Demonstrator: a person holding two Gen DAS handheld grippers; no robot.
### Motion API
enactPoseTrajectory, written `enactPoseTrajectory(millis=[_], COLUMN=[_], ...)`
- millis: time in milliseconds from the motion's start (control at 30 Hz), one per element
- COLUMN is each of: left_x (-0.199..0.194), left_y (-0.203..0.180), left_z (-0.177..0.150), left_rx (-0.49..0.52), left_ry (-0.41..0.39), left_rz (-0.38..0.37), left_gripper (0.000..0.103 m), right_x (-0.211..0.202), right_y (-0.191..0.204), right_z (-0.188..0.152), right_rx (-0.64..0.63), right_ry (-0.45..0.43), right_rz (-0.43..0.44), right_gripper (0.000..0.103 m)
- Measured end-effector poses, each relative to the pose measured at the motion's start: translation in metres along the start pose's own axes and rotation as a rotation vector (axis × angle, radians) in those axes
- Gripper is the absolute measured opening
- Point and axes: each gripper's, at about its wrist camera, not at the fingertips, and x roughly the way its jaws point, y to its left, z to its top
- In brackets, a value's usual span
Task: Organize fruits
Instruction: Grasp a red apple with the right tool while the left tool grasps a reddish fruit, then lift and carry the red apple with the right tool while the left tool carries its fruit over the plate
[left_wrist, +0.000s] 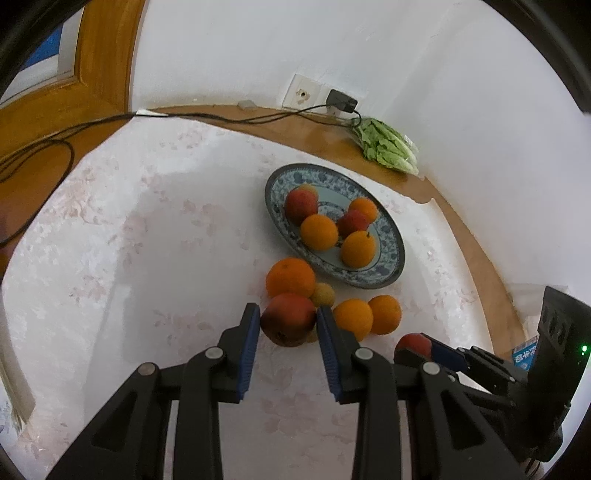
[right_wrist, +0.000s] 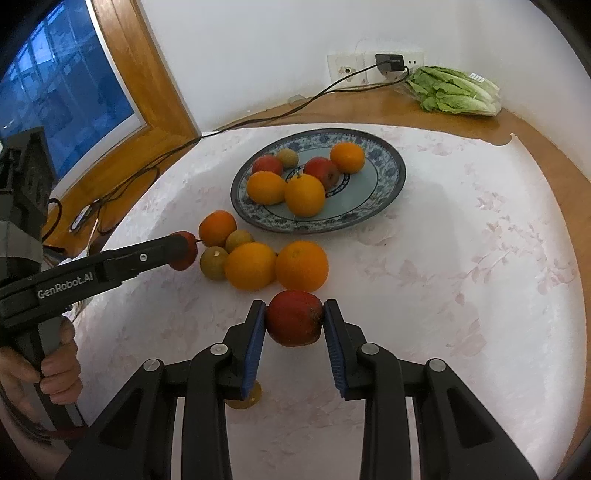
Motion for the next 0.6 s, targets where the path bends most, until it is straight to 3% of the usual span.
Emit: enactPoseTrajectory(millis=[600], left_x=[0.005], left_y=[-0.027], left_z=[0.026], left_rx=[0.072], left_ry=[-0.028], left_rz=[0.012], left_gripper=[0.033], right_x=[-0.015], right_y=[-0.008], right_z=[0.026], right_rx=[-0.020], right_ry=[-0.052], right_rz=[-0.041], right_gripper=[0.033])
